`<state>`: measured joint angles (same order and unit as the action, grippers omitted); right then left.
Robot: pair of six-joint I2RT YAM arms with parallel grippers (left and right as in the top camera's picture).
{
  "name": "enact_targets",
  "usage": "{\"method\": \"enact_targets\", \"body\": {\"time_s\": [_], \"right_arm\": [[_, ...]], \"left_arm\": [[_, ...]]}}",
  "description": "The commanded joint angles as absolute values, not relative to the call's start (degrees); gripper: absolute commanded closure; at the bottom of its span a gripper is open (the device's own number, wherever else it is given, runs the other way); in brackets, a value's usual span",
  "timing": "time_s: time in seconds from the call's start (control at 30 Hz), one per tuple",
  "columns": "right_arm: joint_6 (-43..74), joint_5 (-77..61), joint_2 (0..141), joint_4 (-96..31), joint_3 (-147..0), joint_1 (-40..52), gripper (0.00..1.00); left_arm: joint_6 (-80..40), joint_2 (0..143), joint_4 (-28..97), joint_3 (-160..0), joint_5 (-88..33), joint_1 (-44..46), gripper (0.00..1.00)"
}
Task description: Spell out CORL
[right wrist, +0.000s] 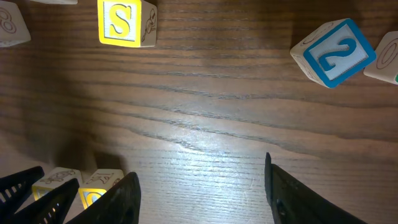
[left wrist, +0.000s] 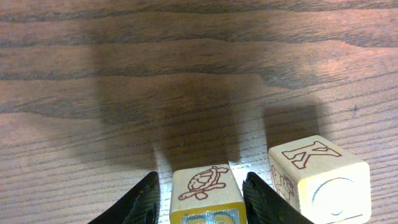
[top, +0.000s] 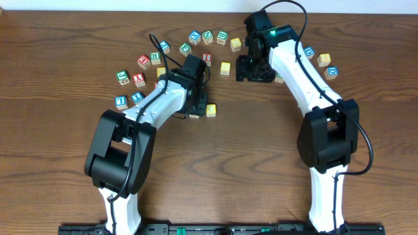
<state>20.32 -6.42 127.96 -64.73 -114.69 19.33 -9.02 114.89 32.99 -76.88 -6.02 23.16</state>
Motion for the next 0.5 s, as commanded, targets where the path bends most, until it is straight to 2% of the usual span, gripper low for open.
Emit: {"method": "enact_targets", "body": {"time_s": [0.0,0.13,0.3,0.47], "right_arm": [[19.64,-5.96,126.98,-64.79,-115.39,19.07,0.40],[19.64,-5.96,126.98,-64.79,-115.39,19.11,0.39],[19.64,-5.96,126.98,-65.06,-115.39,19.11,0.39],[19.64,-5.96,126.98,-65.06,-115.39,19.16,0.39]], "left_arm": [[-6.76,114.87,32.82,-76.69,-5.34,23.11,0.57],[-1.02,114.74,32.86,-76.69,-5.37,23.11,0.58],[12.34,114.54,33.21,-76.69,-5.32,23.11,0.65],[21.12,114.54,33.56,-76.69,-5.34,23.11,0.65]]}}
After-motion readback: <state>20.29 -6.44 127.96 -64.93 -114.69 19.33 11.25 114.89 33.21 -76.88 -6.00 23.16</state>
